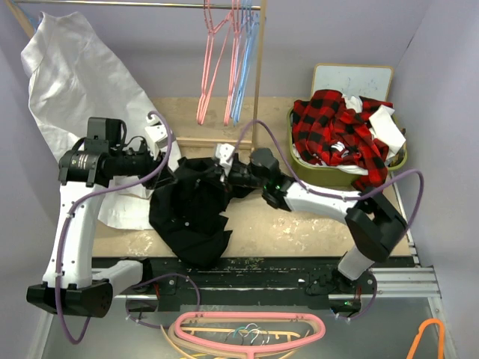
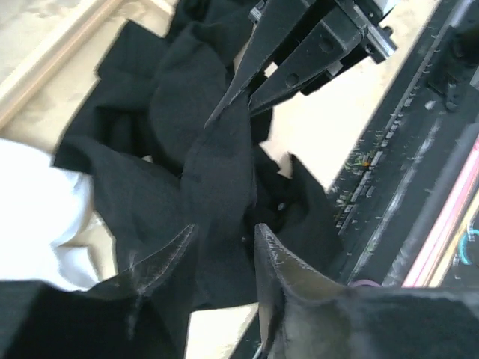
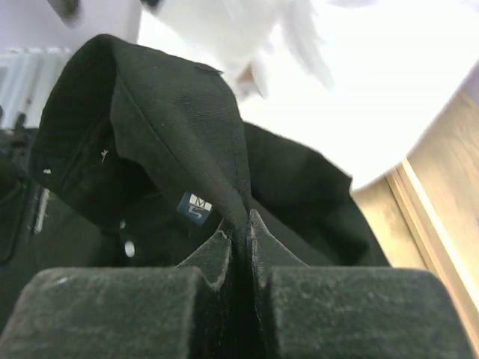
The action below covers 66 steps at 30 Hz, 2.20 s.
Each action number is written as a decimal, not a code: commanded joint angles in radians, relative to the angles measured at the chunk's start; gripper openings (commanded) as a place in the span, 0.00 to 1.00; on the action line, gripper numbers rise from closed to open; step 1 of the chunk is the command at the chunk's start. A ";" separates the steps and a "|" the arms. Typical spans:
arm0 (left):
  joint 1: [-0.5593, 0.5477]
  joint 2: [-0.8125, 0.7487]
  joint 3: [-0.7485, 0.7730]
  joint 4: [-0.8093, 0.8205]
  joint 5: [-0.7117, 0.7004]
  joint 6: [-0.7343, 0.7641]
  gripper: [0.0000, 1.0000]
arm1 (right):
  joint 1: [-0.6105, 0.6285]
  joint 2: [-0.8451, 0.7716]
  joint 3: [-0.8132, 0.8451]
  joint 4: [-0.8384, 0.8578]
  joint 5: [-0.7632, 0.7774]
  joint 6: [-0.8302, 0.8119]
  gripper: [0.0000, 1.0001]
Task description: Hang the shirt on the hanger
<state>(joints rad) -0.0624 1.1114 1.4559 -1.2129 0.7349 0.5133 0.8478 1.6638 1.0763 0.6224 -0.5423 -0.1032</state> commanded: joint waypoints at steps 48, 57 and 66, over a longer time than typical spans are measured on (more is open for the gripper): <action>0.024 0.120 -0.058 0.070 -0.220 0.125 0.00 | -0.248 -0.217 -0.591 0.721 0.239 0.538 0.00; 0.024 0.044 0.375 0.005 -0.475 0.082 0.00 | -0.241 -0.297 -0.354 0.309 0.227 0.563 0.00; 0.023 0.103 0.546 -0.044 -0.513 0.135 0.00 | -0.199 -0.164 -0.044 -0.027 0.049 0.693 0.00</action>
<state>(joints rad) -0.0460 1.2118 2.0754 -1.2636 0.2581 0.6258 0.6243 1.4776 0.9691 0.7147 -0.4133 0.5171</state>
